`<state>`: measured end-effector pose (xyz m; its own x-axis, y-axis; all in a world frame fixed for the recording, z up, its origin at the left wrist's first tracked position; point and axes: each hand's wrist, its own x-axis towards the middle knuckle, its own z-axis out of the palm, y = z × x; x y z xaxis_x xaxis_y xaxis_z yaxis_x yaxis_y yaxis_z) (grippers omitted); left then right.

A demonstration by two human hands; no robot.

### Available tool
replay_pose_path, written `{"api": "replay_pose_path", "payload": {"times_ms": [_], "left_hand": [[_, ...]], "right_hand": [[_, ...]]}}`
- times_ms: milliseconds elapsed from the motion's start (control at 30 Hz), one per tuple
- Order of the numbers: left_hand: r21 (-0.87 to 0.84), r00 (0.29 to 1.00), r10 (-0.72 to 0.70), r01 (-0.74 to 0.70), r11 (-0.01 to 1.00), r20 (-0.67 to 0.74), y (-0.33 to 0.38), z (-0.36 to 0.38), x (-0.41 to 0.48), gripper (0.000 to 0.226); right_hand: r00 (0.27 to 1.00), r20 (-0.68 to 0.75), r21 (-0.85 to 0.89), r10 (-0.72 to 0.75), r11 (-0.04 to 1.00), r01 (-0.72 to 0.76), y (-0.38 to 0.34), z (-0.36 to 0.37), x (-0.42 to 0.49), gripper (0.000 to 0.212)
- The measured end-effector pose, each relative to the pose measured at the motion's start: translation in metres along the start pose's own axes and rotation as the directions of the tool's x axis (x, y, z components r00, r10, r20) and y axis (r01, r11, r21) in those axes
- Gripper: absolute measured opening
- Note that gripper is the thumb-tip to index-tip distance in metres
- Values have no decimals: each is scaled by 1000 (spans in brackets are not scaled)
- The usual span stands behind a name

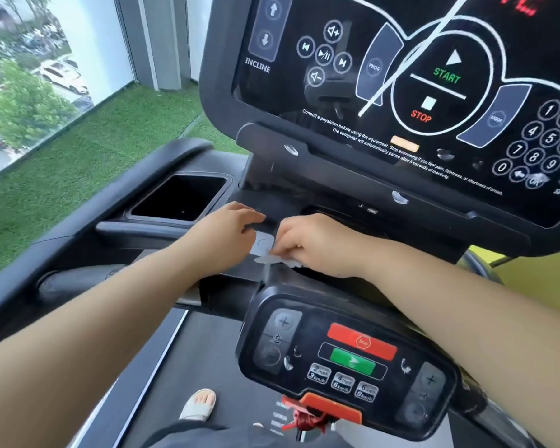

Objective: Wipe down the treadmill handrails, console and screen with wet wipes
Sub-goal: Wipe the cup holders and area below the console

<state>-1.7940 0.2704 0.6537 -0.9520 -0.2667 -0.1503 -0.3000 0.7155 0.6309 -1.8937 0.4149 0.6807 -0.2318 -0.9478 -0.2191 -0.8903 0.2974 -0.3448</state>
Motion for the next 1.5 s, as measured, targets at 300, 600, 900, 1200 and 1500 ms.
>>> {"api": "replay_pose_path", "payload": {"times_ms": [300,600,900,1200,1500], "left_hand": [[-121,999,6,-10,993,-34,11,-1,-28,44],[-283,998,0,-18,959,-65,26,-4,-43,43],[-332,1000,7,-6,943,0,42,2,-50,41],[-453,1000,15,-3,891,23,57,5,-56,38],[-281,987,70,-26,959,146,77,6,-54,35]], "right_hand": [[964,264,451,35,879,-156,-19,-45,-38,29],[958,101,415,268,864,-285,-43,-27,-56,19],[926,216,442,309,815,-374,-37,-40,-112,28],[921,118,498,370,781,-378,-36,-34,-133,26],[906,63,455,420,796,-400,-39,-29,-124,23]]}}
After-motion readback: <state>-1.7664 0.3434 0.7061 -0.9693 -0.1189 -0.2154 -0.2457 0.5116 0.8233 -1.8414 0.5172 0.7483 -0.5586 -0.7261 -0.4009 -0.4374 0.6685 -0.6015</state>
